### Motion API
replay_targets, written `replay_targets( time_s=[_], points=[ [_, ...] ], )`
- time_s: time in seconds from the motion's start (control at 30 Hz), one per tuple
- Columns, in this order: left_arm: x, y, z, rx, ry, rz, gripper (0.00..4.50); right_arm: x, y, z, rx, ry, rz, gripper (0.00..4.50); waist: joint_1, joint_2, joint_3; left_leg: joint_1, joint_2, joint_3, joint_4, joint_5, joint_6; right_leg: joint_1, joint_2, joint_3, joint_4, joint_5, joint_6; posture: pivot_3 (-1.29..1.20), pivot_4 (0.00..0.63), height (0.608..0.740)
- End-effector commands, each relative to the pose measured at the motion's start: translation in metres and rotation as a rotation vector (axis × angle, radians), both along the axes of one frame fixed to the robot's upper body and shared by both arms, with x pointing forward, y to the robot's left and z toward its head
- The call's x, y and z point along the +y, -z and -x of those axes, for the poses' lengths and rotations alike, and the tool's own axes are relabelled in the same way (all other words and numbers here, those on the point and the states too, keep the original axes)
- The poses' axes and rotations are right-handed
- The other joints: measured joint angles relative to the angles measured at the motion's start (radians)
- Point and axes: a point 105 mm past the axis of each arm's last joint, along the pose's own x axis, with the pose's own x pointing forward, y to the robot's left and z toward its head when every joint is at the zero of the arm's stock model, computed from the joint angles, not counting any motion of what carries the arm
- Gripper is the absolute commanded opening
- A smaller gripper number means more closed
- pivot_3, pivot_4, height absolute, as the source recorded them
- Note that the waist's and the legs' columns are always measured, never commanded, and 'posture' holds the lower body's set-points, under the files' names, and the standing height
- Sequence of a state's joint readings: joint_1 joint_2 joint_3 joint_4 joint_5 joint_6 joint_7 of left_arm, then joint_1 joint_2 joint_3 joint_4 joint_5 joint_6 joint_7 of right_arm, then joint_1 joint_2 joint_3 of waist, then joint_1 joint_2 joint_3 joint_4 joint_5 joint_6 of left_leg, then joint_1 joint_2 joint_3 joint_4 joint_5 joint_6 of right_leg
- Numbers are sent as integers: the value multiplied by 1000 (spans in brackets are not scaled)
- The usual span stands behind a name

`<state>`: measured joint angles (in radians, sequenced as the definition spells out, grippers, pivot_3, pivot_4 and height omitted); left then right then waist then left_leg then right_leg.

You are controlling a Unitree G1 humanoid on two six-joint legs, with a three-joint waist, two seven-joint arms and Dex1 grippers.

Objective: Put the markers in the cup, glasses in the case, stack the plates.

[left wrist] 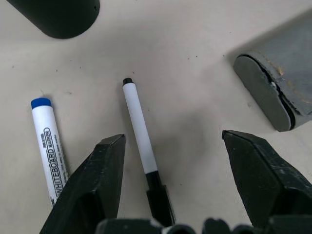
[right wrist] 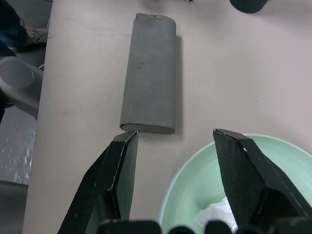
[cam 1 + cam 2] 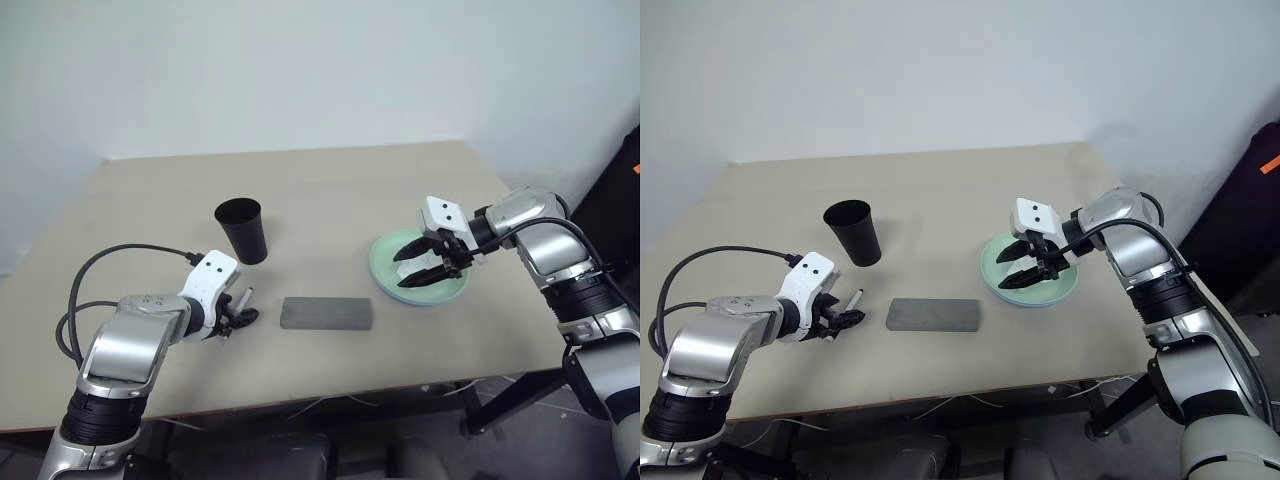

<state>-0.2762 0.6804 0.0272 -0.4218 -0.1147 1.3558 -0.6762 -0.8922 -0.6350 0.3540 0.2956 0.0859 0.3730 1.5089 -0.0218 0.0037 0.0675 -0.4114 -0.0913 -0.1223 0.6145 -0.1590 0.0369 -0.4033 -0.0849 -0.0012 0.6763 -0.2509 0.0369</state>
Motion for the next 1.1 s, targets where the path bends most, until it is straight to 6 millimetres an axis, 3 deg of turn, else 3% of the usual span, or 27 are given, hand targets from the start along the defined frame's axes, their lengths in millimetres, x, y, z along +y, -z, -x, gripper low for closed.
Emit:
replay_targets(
  time_s=[0.03,0.3,0.9,1.1],
  points=[
    [3,-6,2,-13,-15,-28,3407,5,-13,-1,-43,-31,-13,2668,0,0,0,0,0,0,0,0,0,0,0,0,0,0,0,0,0,740],
    [13,-1,0,-3,-74,-38,3407,6,-12,-2,-41,-35,-13,2668,0,0,0,0,0,0,0,0,0,-1,0,1,0,0,0,0,0,740],
    [-3,-1,-50,-62,-58,-54,3407,11,-14,-2,-47,-38,-21,2668,1,0,0,0,0,0,0,0,0,-1,0,0,0,0,0,0,0,740],
    [-6,7,-56,-26,-73,-57,3407,11,-14,-1,-50,-39,-24,2668,0,-1,0,0,-1,1,-1,0,0,-1,0,1,-1,0,0,0,0,740]
  ],
)
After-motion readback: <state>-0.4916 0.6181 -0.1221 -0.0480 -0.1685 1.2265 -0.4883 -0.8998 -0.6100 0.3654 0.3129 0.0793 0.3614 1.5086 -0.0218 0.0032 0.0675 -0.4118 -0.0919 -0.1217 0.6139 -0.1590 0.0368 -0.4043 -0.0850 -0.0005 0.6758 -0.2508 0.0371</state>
